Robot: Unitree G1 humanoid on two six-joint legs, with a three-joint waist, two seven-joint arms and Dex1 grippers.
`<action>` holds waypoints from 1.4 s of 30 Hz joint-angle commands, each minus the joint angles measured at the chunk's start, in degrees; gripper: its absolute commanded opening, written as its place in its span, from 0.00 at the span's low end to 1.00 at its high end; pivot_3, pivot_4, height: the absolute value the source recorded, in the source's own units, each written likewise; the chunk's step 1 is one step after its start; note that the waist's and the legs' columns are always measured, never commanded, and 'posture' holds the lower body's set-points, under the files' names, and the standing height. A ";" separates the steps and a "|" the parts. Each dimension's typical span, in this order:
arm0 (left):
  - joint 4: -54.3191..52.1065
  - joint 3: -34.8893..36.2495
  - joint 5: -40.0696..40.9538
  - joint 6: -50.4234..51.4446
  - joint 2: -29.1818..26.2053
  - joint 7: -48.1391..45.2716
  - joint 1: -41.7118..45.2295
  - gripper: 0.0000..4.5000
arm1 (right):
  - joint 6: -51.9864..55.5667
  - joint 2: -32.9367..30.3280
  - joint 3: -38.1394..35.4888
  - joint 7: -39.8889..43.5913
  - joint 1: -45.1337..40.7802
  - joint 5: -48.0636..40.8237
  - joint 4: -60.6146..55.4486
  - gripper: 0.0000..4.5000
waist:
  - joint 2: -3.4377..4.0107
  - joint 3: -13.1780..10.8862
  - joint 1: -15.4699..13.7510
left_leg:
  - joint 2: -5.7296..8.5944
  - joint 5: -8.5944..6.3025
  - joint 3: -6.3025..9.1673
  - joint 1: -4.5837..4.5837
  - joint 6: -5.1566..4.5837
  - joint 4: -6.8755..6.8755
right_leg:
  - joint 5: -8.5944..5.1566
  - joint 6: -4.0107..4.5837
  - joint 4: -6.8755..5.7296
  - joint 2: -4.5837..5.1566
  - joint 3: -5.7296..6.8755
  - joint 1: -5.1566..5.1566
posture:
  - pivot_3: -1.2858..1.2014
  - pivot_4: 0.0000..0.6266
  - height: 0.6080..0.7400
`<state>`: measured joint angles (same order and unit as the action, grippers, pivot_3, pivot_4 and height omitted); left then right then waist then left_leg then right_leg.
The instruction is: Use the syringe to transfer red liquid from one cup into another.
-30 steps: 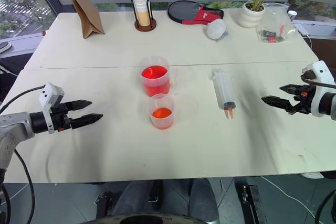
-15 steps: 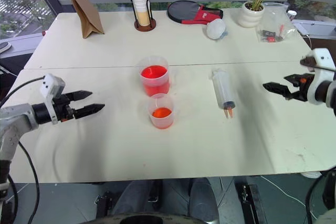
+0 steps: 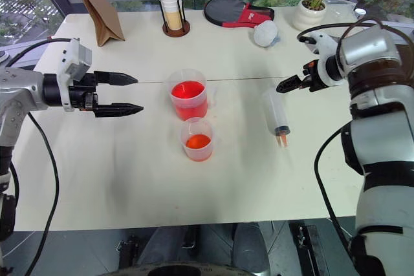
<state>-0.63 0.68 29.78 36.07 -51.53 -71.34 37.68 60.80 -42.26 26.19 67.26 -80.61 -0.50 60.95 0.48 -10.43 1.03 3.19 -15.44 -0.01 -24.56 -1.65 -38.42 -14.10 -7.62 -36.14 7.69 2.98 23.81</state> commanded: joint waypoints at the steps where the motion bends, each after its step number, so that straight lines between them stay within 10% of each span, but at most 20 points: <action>1: -6.57 3.03 3.73 2.40 2.06 3.27 -1.33 1.00 | -1.47 2.47 1.27 3.14 -2.21 3.26 3.81 1.00 | -0.01 0.00 0.11 | 0.00 0.00 0.00 0.00 0.00 0.00 | 0.00 0.00 0.01 0.00 0.00 0.00 | 0.52 0.24 1.00; 9: -11.31 4.77 4.71 3.23 4.49 9.26 -6.77 1.00 | -5.15 8.12 -0.59 -1.10 -0.16 7.34 9.70 1.00 | -0.01 0.01 0.10 | -0.05 0.12 0.04 0.09 0.20 0.06 | 0.00 0.00 -0.05 -0.05 0.00 0.01 | 0.52 0.24 1.00; 17: -11.75 5.91 4.54 2.74 3.48 10.99 -8.92 1.00 | -6.38 11.08 -4.48 -5.65 1.11 8.12 11.99 0.31 | -0.04 0.03 0.17 | -0.03 0.16 0.12 0.12 0.27 0.08 | 0.00 0.00 -0.05 -0.06 0.01 -0.04 | 0.52 0.24 1.00; 29: 1.69 7.85 3.23 -1.58 1.31 7.82 -1.88 1.00 | -21.14 8.76 -31.43 -2.83 -9.28 -11.37 -5.05 0.30 | 0.06 -0.06 0.23 | -0.09 0.22 0.05 0.15 0.36 0.26 | 0.00 0.00 -0.08 -0.11 0.06 0.13 | 0.52 0.24 1.00; 42: 19.55 3.04 -6.01 -11.17 2.85 3.22 15.44 1.00 | -40.35 31.96 -31.75 -10.04 20.69 -21.13 -40.26 0.30 | -0.38 0.13 0.01 | -0.02 0.23 0.34 0.25 0.37 0.17 | 0.01 -0.01 -0.21 -0.09 0.22 -0.12 | 0.52 0.24 1.00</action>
<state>20.38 2.81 23.72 25.48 -48.04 -67.59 50.44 23.63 -10.94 -6.44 57.02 -60.49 -21.03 24.63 0.10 -10.30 1.04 3.17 -15.21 0.34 -24.32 -1.29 -38.24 -14.09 -7.64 -36.35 7.59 3.20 23.70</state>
